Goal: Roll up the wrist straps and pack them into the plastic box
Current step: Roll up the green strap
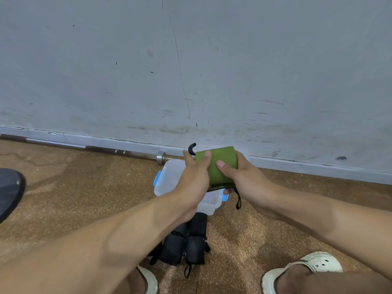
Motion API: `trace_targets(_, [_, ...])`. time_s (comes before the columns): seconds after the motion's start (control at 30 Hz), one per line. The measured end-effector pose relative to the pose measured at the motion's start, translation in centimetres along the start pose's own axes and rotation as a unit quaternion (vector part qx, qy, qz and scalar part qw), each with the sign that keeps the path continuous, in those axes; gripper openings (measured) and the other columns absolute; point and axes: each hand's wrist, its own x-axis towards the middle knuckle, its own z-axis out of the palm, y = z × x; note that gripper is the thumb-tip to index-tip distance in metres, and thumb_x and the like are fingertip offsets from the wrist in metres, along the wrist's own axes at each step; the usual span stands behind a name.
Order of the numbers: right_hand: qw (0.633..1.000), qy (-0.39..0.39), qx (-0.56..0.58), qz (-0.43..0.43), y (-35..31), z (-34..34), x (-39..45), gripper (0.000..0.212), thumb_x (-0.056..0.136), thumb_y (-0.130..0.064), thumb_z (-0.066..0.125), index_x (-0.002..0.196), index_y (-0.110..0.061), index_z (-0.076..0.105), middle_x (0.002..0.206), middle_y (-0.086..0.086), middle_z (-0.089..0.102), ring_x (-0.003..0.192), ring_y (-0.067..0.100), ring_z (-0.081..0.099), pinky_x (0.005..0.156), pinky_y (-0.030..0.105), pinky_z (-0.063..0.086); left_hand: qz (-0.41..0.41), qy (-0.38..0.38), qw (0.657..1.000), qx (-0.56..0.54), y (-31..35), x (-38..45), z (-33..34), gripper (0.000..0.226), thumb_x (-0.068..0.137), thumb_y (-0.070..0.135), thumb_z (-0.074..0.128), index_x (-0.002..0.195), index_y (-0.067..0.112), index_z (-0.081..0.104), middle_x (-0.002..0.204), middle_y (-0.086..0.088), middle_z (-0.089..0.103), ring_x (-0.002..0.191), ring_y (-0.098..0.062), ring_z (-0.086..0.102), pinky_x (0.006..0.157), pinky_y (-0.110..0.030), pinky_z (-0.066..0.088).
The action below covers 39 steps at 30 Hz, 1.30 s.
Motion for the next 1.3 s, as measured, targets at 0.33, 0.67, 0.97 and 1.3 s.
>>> trace_targets(0.33, [0.994,-0.028,0.102,-0.030,-1.4,-2.8,0.4,0.033,0.099,-0.019,0.067,0.131,-0.024,0.061,0.121,0.010,0.072,0.105,0.023,0.072,0.069,0.026,0.055,-0.011,-0.114,0.990,-0.079,2.1,0.9,-2.3,0.059,0.084,0.009,0.079,0.135,0.025,0.053,0.116,-0.008,0.076,0.106,-0.023,0.074,0.099,-0.050,0.056])
trace_targets(0.67, [0.961,0.014,0.275,0.024,-1.3,-3.4,1.5,0.087,0.071,-0.024,0.092,0.146,-0.009,0.050,0.115,0.009,0.072,0.074,0.018,0.060,0.059,0.023,0.053,0.056,-0.067,0.990,-0.114,2.0,0.4,-1.3,0.053,0.081,-0.007,0.078,0.099,0.035,0.053,0.109,-0.006,0.073,0.103,-0.022,0.074,0.072,-0.031,0.063])
trace_targets(0.97, [0.966,0.025,0.253,0.049,-0.6,-1.9,1.2,0.101,0.060,-0.038,0.092,0.147,-0.010,0.049,0.122,0.005,0.075,0.104,0.016,0.075,0.089,0.032,0.058,0.138,0.001,0.980,0.144,0.4,0.8,-1.7,0.082,0.067,0.022,0.095,0.138,0.026,0.054,0.106,0.007,0.065,0.095,-0.003,0.064,0.070,-0.007,0.048])
trace_targets(1.3, [0.969,0.064,0.235,0.036,-1.0,-0.8,1.0,0.075,0.077,-0.010,0.085,0.141,-0.015,0.047,0.117,0.003,0.074,0.096,0.017,0.077,0.080,0.032,0.062,0.062,-0.016,0.957,0.282,0.0,1.2,-2.5,0.054,0.078,0.051,0.082,0.114,0.024,0.052,0.095,0.008,0.064,0.087,-0.008,0.064,0.063,-0.024,0.043])
